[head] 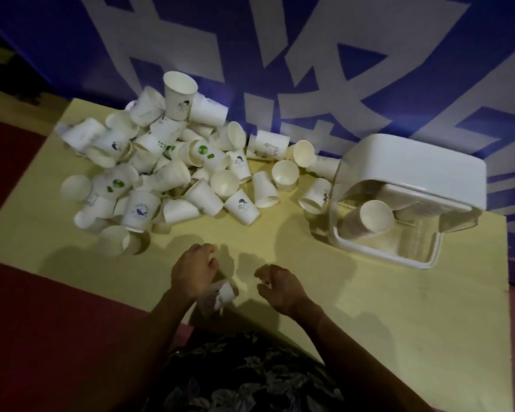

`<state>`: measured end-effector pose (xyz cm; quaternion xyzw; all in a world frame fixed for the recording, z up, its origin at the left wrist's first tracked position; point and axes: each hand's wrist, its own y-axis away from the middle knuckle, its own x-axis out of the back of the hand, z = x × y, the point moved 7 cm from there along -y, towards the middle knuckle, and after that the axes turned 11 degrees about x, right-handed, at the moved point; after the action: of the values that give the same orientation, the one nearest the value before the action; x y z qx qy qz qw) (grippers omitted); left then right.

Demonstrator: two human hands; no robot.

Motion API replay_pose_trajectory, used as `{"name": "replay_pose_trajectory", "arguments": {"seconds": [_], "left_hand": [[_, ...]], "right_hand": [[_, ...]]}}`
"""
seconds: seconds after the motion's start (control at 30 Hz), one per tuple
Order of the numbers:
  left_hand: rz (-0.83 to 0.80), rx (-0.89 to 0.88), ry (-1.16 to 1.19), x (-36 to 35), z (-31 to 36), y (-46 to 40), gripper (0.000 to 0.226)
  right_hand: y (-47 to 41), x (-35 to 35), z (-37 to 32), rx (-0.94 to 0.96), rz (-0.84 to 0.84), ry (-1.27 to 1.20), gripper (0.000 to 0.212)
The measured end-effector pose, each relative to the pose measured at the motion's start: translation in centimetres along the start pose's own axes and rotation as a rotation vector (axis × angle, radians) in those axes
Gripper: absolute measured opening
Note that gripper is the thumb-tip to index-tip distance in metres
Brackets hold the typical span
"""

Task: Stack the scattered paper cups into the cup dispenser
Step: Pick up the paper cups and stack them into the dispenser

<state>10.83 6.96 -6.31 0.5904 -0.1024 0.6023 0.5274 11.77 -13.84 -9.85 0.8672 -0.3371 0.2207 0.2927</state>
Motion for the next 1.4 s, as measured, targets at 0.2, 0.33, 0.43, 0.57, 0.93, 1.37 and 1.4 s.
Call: {"name": "replay_pose_trajectory", "arguments": {"seconds": [0.2, 0.33, 0.43, 0.57, 0.93, 1.37, 1.4], "left_hand": [[-0.268, 0.223, 0.051, -3.3, -6.3, 0.1, 0.037], [-0.362, 0.201, 0.281, -4.3, -6.0, -0.3, 0.027], [-0.327, 0.162, 0.381, -3.9, -5.8, -0.6, 0.023], [-0.282, 0.045, 0.475, -2.6, -4.4, -1.2, 0.023], [0.302, -0.148, 0.212, 6.3, 0.7, -7.7, 0.057], [0.120, -0.047, 0.110, 5.0, 3.1, -12.3, 0.051], [0.108, -0.060, 0.080, 4.7, 3.2, -12.1, 0.045]], "right_hand": [[-2.9, -5.3, -3.6, 0.123, -0.162, 0.042, 0.050], [-3.8, -8.0, -4.7, 0.153, -0.235, 0.097, 0.048], [-3.7, -8.6, -4.2, 0.027, -0.202, 0.152, 0.057], [-3.4, -7.9, -3.5, -0.079, -0.116, 0.190, 0.082], [-0.2, -2.2, -1.3, -0.265, 0.270, 0.186, 0.035], [2.3, 1.9, 1.4, -0.334, 0.488, 0.034, 0.015], [2.1, 2.1, 1.3, -0.327, 0.499, 0.021, 0.014]]}}
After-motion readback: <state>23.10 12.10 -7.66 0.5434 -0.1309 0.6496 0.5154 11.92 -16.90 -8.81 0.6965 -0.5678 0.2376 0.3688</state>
